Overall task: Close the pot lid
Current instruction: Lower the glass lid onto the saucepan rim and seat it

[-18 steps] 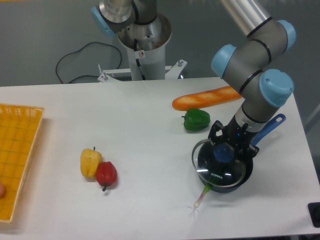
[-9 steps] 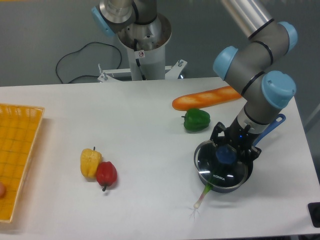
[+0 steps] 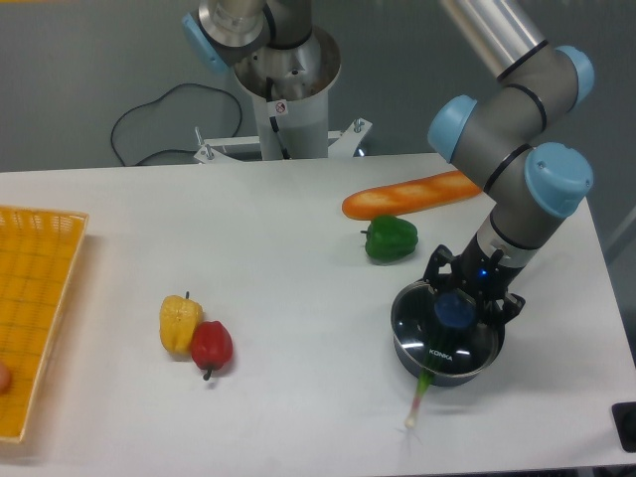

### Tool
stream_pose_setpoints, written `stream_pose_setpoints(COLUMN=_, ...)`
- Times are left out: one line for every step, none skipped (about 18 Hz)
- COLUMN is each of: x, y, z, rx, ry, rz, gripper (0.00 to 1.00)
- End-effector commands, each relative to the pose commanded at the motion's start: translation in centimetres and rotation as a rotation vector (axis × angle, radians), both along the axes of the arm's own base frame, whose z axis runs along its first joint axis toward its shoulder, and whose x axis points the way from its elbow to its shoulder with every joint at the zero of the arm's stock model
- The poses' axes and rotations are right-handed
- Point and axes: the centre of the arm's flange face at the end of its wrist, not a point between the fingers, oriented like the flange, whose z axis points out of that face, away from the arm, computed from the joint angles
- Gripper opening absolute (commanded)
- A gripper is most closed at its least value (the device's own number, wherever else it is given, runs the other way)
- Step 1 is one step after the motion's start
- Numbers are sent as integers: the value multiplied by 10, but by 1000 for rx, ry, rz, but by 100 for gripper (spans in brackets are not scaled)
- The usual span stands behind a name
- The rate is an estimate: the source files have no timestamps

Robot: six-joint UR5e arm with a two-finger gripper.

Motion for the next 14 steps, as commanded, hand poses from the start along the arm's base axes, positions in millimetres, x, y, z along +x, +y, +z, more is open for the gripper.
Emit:
stream_pose_setpoints(x=1, y=1, z=-1, rx=-1, ry=-2, rz=0, gripper=51)
stream_pose_setpoints(x=1, y=1, z=-1, rx=0, ry=0, rz=0, gripper=61)
stream_pose_setpoints(x=1, y=1, z=-1, rx=-1, ry=-1, rz=-2, gripper=77)
stream_pose_setpoints(x=1, y=0, z=-1, rx=-3, ry=0, rz=-2, gripper=88)
stream_pose_setpoints(x=1, y=0, z=-1, rx=-8, ry=1, rz=-2, gripper=93)
stream_pose_setpoints(x=1, y=0, z=-1, rx=-9, ry=3, rz=0, gripper=95)
stream_pose_setpoints(x=0, y=0, z=0, rx=-9, ry=3, rz=4, gripper=95)
stream_pose_setpoints(x=0, y=0, z=0, rx=-9, ry=2, rz=7, gripper=96)
stream_pose_setpoints(x=0, y=0, z=1, rx=-9, ry=3, rz=9, gripper=99)
stream_pose_setpoints(x=0, y=0, z=1, rx=-9, ry=3, rz=9, gripper=99)
stream_pose_setpoints(x=0, y=0, z=1, rx=-9, ry=3, rz=10, gripper=99)
stream_pose_setpoints(x=-1, y=0, z=1, rx=-9, ry=4, rz=11, gripper=99)
stream_pose_setpoints(x=0, y=0, z=3, rx=-7, ry=5, rz=12, gripper=99)
stream_pose_setpoints(x=0, y=0, z=5, rx=-7, ry=9, rz=10, gripper=99)
